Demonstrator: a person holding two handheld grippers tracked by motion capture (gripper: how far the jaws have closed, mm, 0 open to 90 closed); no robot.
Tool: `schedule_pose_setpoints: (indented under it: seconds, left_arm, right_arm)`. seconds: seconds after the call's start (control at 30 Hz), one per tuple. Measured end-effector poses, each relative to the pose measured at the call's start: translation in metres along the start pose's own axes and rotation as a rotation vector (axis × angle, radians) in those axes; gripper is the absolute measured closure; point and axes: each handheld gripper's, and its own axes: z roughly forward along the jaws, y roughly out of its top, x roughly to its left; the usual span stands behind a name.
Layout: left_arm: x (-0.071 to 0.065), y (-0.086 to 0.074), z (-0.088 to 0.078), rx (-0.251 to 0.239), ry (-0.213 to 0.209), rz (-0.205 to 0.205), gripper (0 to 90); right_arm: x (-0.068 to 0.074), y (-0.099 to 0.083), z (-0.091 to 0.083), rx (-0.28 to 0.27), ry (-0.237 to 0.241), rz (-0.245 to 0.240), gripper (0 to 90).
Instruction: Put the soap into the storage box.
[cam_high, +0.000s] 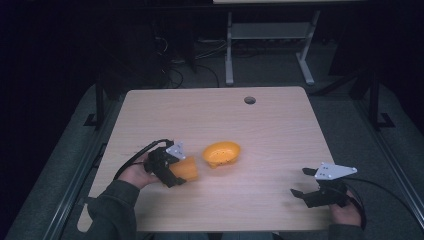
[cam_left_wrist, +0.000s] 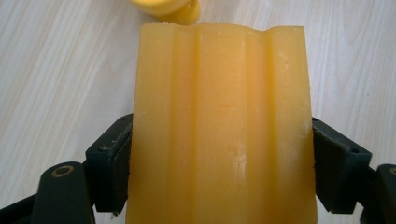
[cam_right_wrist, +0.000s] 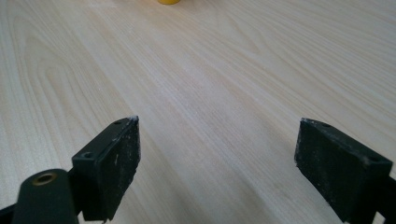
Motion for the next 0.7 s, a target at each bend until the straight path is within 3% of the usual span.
schedule_pose_setpoints:
  seconds: [0.7]
  left_arm:
    - [0.019, 0.039, 0.000, 0.008, -0.013, 0.058, 20.6]
  right_arm:
    - [-0.001, -0.001, -0.001, -0.010, 0.006, 0.009, 13.7]
